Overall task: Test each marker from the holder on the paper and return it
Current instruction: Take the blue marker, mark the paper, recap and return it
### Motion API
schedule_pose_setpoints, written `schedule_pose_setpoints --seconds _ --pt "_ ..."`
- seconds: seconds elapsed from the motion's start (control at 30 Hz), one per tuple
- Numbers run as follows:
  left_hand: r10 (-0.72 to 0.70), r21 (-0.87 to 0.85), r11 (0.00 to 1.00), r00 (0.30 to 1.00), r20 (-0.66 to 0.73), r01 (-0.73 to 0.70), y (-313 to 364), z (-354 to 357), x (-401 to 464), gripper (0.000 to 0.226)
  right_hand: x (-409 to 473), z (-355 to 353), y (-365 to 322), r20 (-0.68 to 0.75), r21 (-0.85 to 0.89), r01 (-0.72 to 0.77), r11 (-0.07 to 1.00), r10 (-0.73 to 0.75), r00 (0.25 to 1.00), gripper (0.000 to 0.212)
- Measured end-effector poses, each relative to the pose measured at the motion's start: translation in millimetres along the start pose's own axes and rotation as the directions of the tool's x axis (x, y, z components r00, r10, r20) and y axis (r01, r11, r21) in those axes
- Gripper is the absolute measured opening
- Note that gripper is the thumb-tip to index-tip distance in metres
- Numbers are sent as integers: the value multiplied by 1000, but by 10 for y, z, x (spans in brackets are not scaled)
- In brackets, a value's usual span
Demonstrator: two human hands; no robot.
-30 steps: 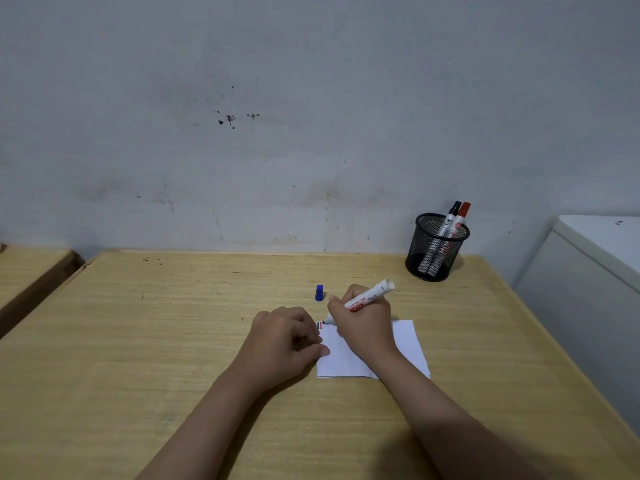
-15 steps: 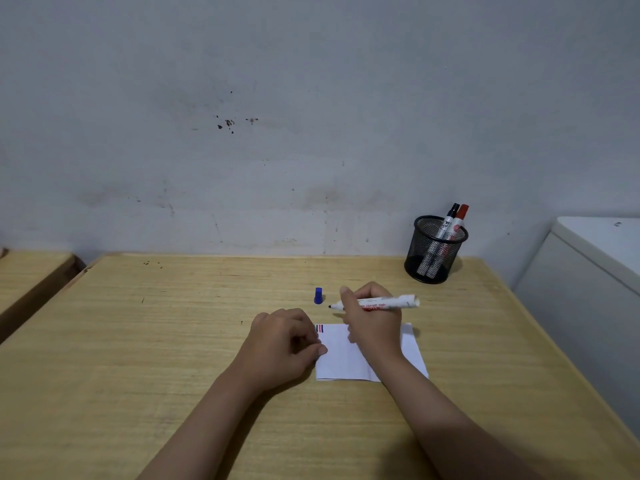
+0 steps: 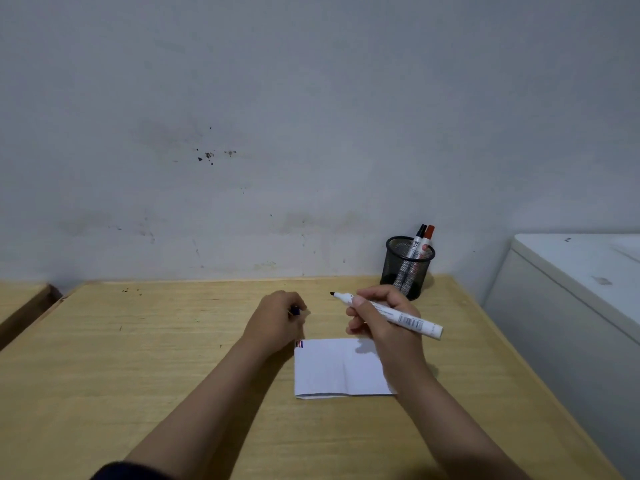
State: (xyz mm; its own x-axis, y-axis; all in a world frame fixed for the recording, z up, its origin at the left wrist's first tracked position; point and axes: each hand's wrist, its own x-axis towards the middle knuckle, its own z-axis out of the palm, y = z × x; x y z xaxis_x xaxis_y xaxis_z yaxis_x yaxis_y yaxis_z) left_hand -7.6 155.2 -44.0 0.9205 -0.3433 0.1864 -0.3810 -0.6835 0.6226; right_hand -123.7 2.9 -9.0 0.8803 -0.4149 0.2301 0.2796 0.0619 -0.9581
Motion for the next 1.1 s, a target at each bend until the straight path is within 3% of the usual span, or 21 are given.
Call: schedule_pose_setpoints --seconds 0.07,0.1,0.17,0.23,0.37,0.7,1.1 --pt "-89 -274 958 996 -1 85 127 -76 -47 6 -64 -97 -104 4 20 31 999 -31 1000 4" --pt "-112 -465 878 993 30 113 210 -142 -89 8 -90 -134 -145 10 24 49 998 -49 999 4" --pt "-79 -766 622 987 143 161 405 -282 -225 12 -156 -194 -228 19 31 77 997 -78 997 9" --pt "-17 -869 452 976 216 200 577 -389 -383 15 -227 -229 -311 30 45 99 994 -100 995 13" --pt "24 -916 330 968 251 229 801 -490 -640 15 -380 -229 -463 68 50 157 986 -160 985 9" --pt "133 -910 388 968 211 145 954 -557 -949 10 -607 -197 -661 170 -61 227 972 -214 962 10" --pt "164 -896 442 986 31 -46 1118 -670 -1030 10 -637 -193 -775 136 54 187 981 -193 972 11"
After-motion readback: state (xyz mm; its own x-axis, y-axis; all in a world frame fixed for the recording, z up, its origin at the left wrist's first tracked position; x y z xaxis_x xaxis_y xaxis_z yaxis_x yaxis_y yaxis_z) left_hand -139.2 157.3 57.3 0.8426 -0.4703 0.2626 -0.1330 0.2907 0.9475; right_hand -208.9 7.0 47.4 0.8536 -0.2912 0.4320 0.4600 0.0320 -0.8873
